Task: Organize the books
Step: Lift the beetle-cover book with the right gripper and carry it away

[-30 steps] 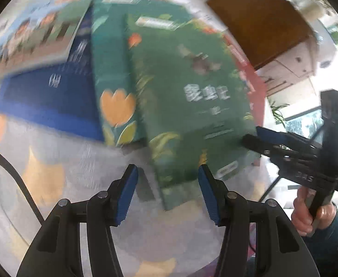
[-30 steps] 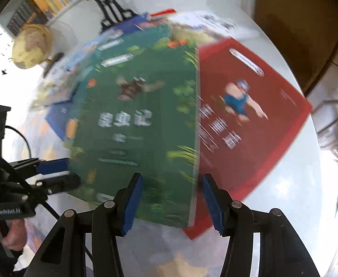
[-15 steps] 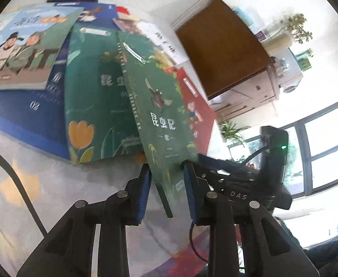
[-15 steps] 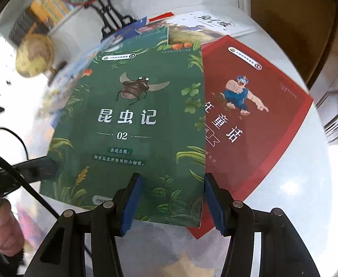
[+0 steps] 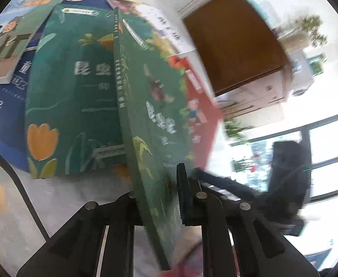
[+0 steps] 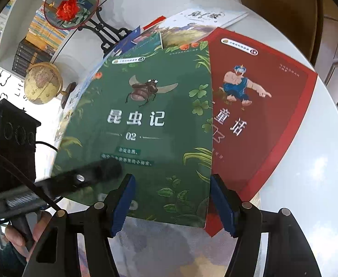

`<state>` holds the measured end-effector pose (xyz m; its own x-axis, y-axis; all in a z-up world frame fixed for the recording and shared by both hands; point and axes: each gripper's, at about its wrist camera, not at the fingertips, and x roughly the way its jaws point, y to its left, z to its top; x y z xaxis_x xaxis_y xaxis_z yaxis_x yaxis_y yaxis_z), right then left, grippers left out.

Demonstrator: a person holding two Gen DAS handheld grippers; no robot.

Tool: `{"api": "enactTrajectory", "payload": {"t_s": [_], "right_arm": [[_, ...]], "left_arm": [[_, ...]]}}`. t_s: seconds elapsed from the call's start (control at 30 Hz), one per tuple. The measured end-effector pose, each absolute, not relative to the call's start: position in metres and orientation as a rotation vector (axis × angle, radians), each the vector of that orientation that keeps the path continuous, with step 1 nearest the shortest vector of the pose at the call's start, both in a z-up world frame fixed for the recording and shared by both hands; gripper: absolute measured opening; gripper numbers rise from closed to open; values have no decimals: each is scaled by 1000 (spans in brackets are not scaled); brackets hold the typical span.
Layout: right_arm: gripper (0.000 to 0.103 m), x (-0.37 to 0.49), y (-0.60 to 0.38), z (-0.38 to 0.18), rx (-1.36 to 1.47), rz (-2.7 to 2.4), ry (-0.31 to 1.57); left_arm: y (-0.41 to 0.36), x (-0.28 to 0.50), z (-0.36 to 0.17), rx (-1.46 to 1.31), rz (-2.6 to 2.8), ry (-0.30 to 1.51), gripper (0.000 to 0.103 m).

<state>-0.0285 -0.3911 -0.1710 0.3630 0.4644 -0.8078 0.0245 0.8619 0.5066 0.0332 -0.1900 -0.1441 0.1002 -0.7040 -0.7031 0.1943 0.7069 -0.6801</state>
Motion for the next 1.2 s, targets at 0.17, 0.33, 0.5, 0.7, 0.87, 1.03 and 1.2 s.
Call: {"api": "enactTrajectory", "payload": {"t_s": [0.17, 0.33, 0.5, 0.7, 0.87, 1.03, 1.2], "right_arm": [[90, -30, -423, -185, 792, 375, 1151], [75, -29, -436, -203, 1043, 470, 1096], [36, -26, -426, -193, 862, 372, 1148], [30, -20, -389, -168, 471, 250, 1182], [29, -38, -367, -141, 196, 270, 1090], [29, -45, -350, -132, 117, 355, 1076], [30, -55, -320, -118, 86, 443, 1040]], "left_arm": [[-167, 46, -139, -729, -765, 1299, 12], [-170, 48, -156, -756, -754, 1347, 11], [-178, 39, -151, -460, -651, 1354, 12], [-215, 22, -143, -53, -593, 1233, 12], [-218, 6, -136, 93, -542, 1121, 17], [-190, -7, -118, 29, -545, 1087, 16], [-160, -26, -94, 10, -537, 1047, 16]]}}
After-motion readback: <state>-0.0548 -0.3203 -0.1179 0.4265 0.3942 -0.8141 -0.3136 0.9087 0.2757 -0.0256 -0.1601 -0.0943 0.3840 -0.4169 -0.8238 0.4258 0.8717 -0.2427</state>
